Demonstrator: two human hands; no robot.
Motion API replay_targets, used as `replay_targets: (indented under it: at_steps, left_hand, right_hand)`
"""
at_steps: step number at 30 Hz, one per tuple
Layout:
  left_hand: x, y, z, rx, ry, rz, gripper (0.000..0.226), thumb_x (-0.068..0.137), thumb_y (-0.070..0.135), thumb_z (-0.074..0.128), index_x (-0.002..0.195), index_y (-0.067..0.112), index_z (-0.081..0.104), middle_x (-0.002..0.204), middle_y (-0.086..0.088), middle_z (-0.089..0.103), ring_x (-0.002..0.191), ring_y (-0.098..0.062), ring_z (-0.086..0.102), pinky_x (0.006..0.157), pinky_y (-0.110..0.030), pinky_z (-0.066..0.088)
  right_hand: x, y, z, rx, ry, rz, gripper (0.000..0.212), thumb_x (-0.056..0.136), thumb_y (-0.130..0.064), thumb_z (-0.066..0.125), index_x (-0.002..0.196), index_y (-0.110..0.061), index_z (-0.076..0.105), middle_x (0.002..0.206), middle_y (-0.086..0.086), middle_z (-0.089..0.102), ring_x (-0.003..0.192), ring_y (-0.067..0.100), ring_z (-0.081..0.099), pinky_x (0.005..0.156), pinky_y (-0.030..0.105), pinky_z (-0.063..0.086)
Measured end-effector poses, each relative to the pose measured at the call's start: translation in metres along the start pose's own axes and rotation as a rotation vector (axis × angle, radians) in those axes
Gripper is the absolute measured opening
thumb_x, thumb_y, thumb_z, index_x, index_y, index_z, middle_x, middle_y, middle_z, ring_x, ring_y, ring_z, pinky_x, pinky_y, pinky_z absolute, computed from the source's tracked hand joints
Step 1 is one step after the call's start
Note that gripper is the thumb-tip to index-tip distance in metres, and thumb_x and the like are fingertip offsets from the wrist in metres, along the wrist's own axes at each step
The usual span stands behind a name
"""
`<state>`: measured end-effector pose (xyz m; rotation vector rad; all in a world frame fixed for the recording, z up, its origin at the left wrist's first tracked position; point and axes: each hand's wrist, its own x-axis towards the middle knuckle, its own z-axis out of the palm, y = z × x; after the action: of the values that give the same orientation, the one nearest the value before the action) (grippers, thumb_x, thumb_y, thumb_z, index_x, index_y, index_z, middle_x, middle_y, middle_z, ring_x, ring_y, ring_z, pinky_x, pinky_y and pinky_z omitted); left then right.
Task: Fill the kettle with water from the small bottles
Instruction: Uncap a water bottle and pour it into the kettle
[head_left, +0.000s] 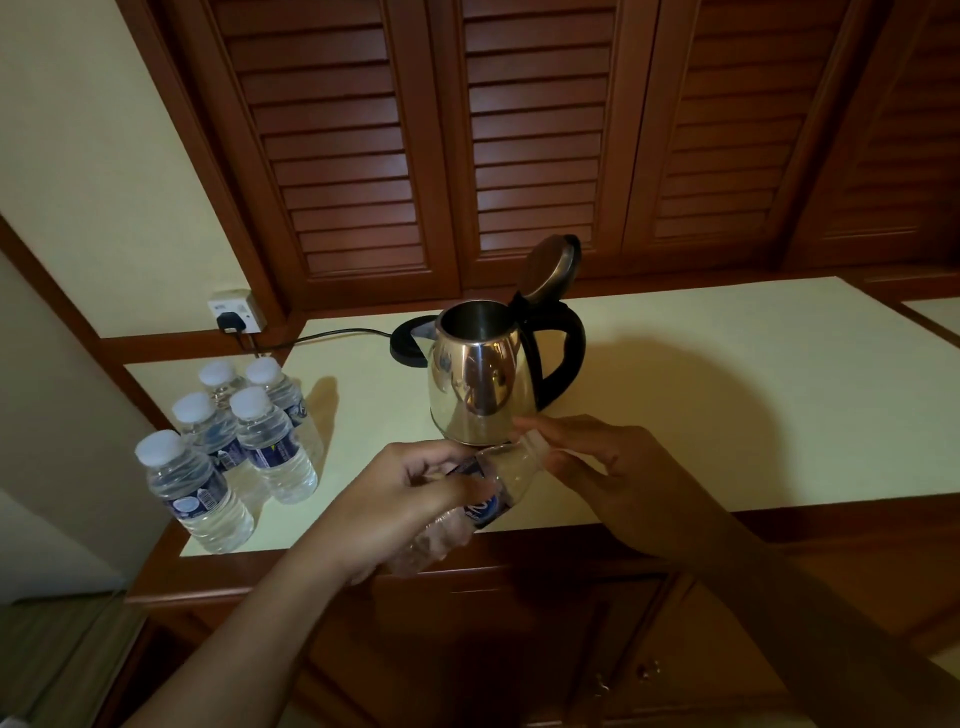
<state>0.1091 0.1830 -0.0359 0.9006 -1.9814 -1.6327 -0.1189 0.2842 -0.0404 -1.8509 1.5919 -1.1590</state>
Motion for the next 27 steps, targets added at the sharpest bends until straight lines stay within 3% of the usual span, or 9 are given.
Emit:
replay_targets:
  at_steps: [3, 7, 9, 11, 16, 18, 20, 23, 27]
  left_hand:
    - [0.001, -0.001, -0.002, -0.245, -0.130, -0.091, 0.038, 0.077, 0.036, 0.079, 0.100, 0.006, 0.078, 0.091, -0.043, 0.066, 0.065, -0.039, 0.068, 0.053, -0.035, 0.055]
    - [0.005, -0.006, -0.003, -0.511, -0.358, -0.271, 0.062, 0.073, 0.043, 0.089, 0.104, -0.006, 0.072, 0.085, -0.033, 0.061, 0.052, -0.032, 0.068, 0.042, -0.030, 0.055]
    - [0.009, -0.010, -0.005, -0.647, -0.587, -0.386, 0.063, 0.084, 0.047, 0.078, 0.116, -0.006, 0.069, 0.089, -0.028, 0.064, 0.056, -0.027, 0.073, 0.044, -0.029, 0.058]
    - [0.015, -0.014, -0.004, -0.763, -0.782, -0.433, 0.063, 0.094, 0.048, 0.064, 0.128, -0.004, 0.064, 0.094, -0.018, 0.072, 0.063, -0.025, 0.076, 0.050, -0.029, 0.060]
    - [0.032, -0.018, 0.014, -0.841, -0.958, -0.409, 0.066, 0.096, 0.051, 0.059, 0.133, -0.003, 0.059, 0.093, -0.016, 0.076, 0.067, -0.024, 0.077, 0.054, -0.028, 0.060]
    - [0.039, -0.017, 0.018, -0.720, -0.863, -0.355, 0.066, 0.091, 0.053, 0.066, 0.125, -0.003, 0.063, 0.089, -0.020, 0.072, 0.061, -0.025, 0.076, 0.050, -0.027, 0.060]
    - [0.046, -0.011, 0.022, -0.523, -0.583, -0.252, 0.069, 0.080, 0.053, 0.079, 0.112, -0.007, 0.065, 0.081, -0.030, 0.065, 0.052, -0.030, 0.069, 0.046, -0.028, 0.055]
    - [0.058, -0.001, 0.039, -0.078, -0.169, 0.076, 0.026, 0.092, 0.041, 0.071, 0.098, 0.016, 0.077, 0.080, -0.020, 0.072, 0.060, -0.038, 0.069, 0.056, -0.043, 0.055]
    - [0.080, 0.003, 0.078, 0.116, -0.011, 0.206, 0.013, 0.098, 0.040, 0.067, 0.102, 0.035, 0.079, 0.085, -0.005, 0.078, 0.073, -0.031, 0.075, 0.068, -0.054, 0.060]
  right_hand:
    - [0.000, -0.003, -0.003, 0.012, -0.029, -0.057, 0.037, 0.100, -0.018, 0.058, 0.135, -0.030, 0.062, 0.134, -0.022, 0.062, 0.126, -0.009, 0.053, 0.101, 0.007, 0.038]
    - [0.000, -0.005, -0.007, -0.037, -0.035, -0.135, 0.035, 0.099, -0.016, 0.060, 0.134, -0.023, 0.063, 0.136, -0.016, 0.062, 0.130, -0.003, 0.052, 0.107, 0.015, 0.040]
    - [0.000, -0.005, -0.010, -0.143, -0.003, -0.258, 0.027, 0.100, -0.023, 0.060, 0.126, -0.021, 0.067, 0.132, -0.012, 0.065, 0.128, 0.007, 0.057, 0.105, 0.028, 0.046]
    - [0.004, -0.009, -0.014, -0.216, 0.007, -0.368, 0.012, 0.101, -0.031, 0.055, 0.108, -0.028, 0.063, 0.115, -0.013, 0.066, 0.111, 0.015, 0.060, 0.092, 0.037, 0.050]
    - [0.023, -0.022, -0.019, -0.341, 0.116, -0.450, 0.033, 0.101, -0.036, 0.043, 0.071, -0.022, 0.041, 0.067, -0.006, 0.041, 0.067, 0.014, 0.039, 0.068, 0.020, 0.028]
    - [0.026, -0.016, -0.017, -0.350, 0.124, -0.400, 0.036, 0.100, -0.032, 0.042, 0.065, -0.023, 0.038, 0.059, -0.008, 0.036, 0.057, 0.012, 0.036, 0.062, 0.021, 0.028]
    - [0.028, -0.006, -0.019, -0.344, 0.130, -0.244, 0.044, 0.100, -0.034, 0.041, 0.057, -0.028, 0.033, 0.049, -0.009, 0.027, 0.046, 0.009, 0.030, 0.053, 0.016, 0.024]
    - [0.028, 0.014, -0.035, -0.302, 0.127, 0.119, 0.060, 0.102, -0.038, 0.046, 0.048, -0.023, 0.027, 0.042, -0.002, 0.024, 0.040, 0.013, 0.028, 0.045, 0.020, 0.023]
    - [0.024, 0.039, -0.062, -0.392, 0.159, 0.309, 0.063, 0.100, -0.050, 0.042, 0.049, -0.015, 0.030, 0.046, 0.003, 0.028, 0.042, 0.016, 0.030, 0.049, 0.030, 0.028]
